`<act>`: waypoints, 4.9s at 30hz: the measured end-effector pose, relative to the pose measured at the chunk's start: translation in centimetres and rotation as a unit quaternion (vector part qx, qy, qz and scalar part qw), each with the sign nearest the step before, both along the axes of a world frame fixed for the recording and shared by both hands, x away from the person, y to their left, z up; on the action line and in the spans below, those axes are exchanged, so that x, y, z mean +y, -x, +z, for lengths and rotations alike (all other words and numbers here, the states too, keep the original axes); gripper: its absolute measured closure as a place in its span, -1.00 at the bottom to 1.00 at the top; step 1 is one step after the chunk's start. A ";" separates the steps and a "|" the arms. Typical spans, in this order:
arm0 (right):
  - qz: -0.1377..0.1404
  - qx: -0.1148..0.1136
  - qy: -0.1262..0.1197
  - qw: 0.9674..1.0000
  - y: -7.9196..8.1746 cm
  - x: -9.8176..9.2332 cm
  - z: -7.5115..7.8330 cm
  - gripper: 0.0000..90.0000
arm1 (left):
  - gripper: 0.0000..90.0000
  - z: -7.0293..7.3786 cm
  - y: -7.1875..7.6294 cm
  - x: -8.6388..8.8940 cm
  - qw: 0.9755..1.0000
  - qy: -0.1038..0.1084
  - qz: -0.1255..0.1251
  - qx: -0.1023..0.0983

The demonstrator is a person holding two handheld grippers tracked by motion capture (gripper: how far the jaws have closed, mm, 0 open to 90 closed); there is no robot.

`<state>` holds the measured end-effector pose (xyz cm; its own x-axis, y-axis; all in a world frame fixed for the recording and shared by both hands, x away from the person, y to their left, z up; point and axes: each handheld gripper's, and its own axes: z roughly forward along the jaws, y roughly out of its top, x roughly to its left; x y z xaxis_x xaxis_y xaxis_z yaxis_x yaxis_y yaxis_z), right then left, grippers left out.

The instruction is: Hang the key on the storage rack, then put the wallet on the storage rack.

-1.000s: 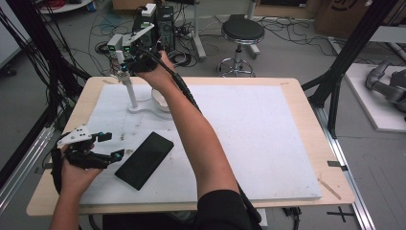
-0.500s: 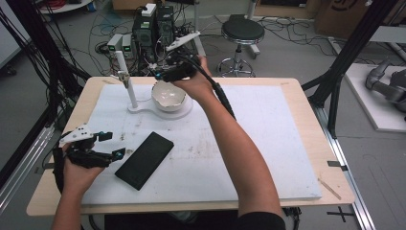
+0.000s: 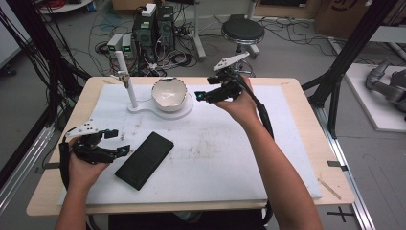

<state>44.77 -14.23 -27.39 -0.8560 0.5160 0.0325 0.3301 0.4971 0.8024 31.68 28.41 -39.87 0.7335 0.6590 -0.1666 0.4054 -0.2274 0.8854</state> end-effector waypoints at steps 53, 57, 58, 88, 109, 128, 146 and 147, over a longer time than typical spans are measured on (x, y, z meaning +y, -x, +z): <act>-0.146 -0.035 -0.131 0.980 9.2 -15.4 -10.4 -0.55 | -0.70 -0.5 -0.9 -1.2 1.000 -0.015 -0.003 -0.012; -0.149 -0.038 -0.133 0.979 9.4 -15.2 -10.4 -0.56 | -0.71 -0.4 -0.8 -1.2 1.000 -0.012 -0.002 -0.014; -0.148 -0.042 -0.132 0.979 9.4 -15.1 -10.4 -0.55 | -0.71 -0.4 -0.8 -1.2 1.000 -0.011 -0.002 -0.014; -0.149 -0.047 -0.139 0.978 9.3 -15.6 -10.6 -0.55 | -0.70 -1.2 -1.5 -2.1 0.999 -0.020 -0.028 0.032; -0.144 -0.045 -0.133 0.980 9.2 -15.5 -10.6 -0.55 | -0.58 -4.6 -2.0 -3.0 0.987 -0.064 -0.065 0.134; -0.145 -0.044 -0.135 0.979 9.2 -15.8 -10.4 -0.55 | 0.17 -5.0 -1.7 -1.8 0.987 -0.009 -0.038 0.159; -0.130 -0.026 -0.143 0.981 9.1 -16.0 -10.6 -0.55 | 0.80 -2.0 -0.5 -2.4 0.993 0.031 -0.054 0.102; -0.130 -0.025 -0.145 0.981 9.1 -16.0 -10.5 -0.55 | 0.80 -1.7 -0.3 -2.6 0.994 0.026 -0.058 0.092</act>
